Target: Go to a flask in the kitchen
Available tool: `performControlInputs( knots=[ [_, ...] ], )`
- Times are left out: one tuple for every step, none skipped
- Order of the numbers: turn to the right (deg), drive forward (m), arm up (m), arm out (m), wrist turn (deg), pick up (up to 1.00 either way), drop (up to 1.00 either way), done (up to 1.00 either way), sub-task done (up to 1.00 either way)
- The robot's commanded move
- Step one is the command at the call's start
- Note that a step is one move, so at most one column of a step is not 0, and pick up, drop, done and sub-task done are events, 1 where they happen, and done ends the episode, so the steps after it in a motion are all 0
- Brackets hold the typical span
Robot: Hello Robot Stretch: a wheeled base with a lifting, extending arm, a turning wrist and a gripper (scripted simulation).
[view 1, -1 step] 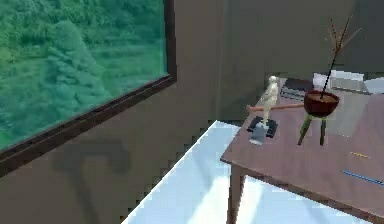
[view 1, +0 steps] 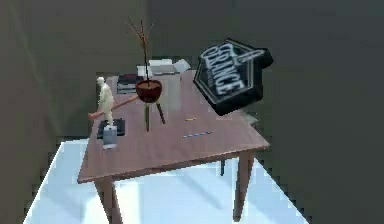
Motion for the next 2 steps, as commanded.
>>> performControlInputs(
  knots=[
    [45.0,0.00,0.00,0.00,0.0,0.00,0.00,0.00,0.00],
    [36.0,0.00,0.00,0.00,0.0,0.00,0.00,0.00,0.00]
  ],
)
